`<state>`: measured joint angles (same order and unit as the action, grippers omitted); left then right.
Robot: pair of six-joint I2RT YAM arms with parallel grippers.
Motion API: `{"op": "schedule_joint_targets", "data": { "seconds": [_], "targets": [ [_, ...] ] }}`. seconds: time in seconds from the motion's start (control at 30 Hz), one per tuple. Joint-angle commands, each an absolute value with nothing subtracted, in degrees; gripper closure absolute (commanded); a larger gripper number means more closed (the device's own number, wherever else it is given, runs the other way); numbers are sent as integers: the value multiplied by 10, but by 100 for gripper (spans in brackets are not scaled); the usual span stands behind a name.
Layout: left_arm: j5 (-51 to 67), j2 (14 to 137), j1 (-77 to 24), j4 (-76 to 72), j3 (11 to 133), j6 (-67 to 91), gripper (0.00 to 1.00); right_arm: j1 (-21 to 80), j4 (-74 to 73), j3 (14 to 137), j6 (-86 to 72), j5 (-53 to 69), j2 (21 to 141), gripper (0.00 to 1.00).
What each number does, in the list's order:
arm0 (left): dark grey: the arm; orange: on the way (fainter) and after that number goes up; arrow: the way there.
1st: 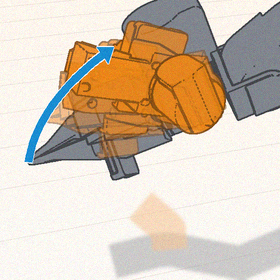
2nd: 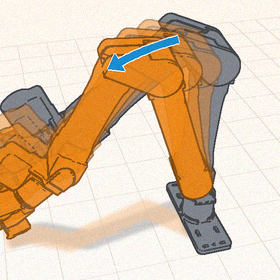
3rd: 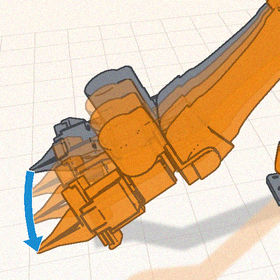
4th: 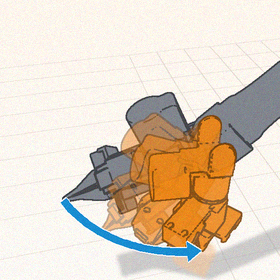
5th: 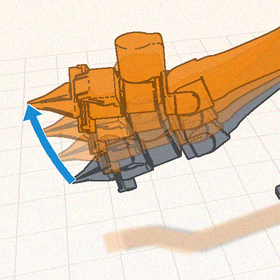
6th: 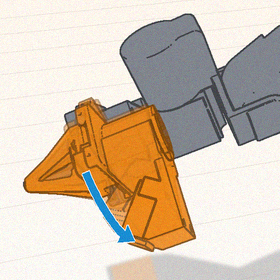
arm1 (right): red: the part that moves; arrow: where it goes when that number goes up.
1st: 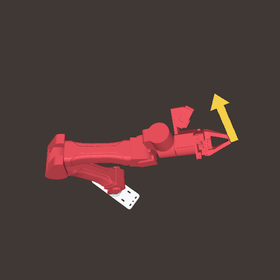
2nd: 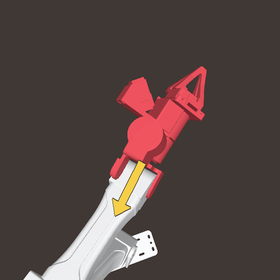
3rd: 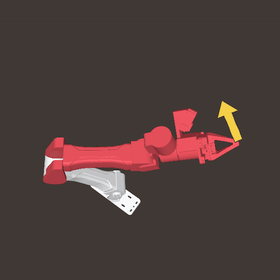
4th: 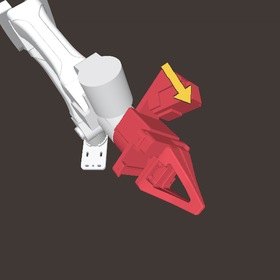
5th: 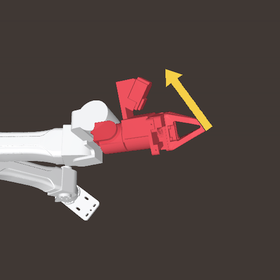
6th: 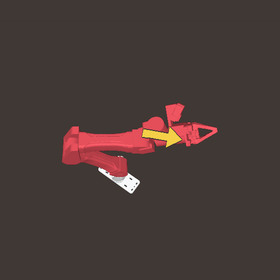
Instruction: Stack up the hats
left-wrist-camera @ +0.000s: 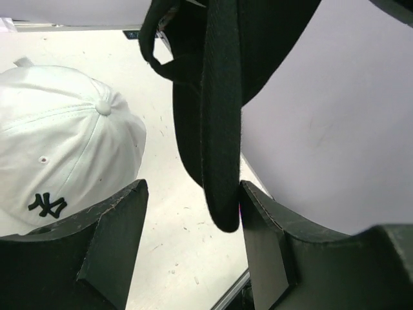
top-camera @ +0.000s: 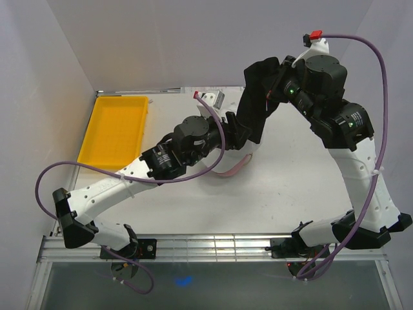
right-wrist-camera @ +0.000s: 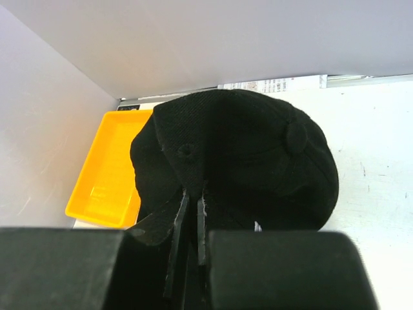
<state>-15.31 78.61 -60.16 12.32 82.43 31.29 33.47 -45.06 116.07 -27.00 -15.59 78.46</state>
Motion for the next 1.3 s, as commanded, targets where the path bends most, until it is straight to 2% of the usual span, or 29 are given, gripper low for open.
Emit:
{"op": "schedule_joint_targets", "data": {
  "seconds": [0.0, 0.5, 0.67, 0.73, 0.93, 1.03, 1.13, 1.27],
  "targets": [
    [-230, 771, -622, 110, 829, 324, 32, 335, -430, 1190, -285, -188, 769, 92],
    [-381, 763, -723, -98, 720, 293, 34, 335, -421, 1138, -352, -249, 737, 92],
    [-387, 767, -730, -148, 705, 267, 37, 335, -421, 1131, -366, -258, 733, 92],
    [-394, 766, -733, -172, 692, 265, 39, 335, -421, 1126, -376, -265, 730, 92],
    [-393, 771, -733, -218, 670, 250, 55, 335, -420, 1116, -399, -276, 723, 92],
    [-394, 772, -735, -238, 660, 244, 54, 335, -417, 1107, -414, -281, 716, 92],
    [-393, 777, -739, -252, 657, 236, 46, 335, -411, 1098, -424, -285, 711, 92],
    [-403, 786, -748, -276, 652, 225, 43, 335, -409, 1096, -431, -283, 710, 92]
  ]
}}
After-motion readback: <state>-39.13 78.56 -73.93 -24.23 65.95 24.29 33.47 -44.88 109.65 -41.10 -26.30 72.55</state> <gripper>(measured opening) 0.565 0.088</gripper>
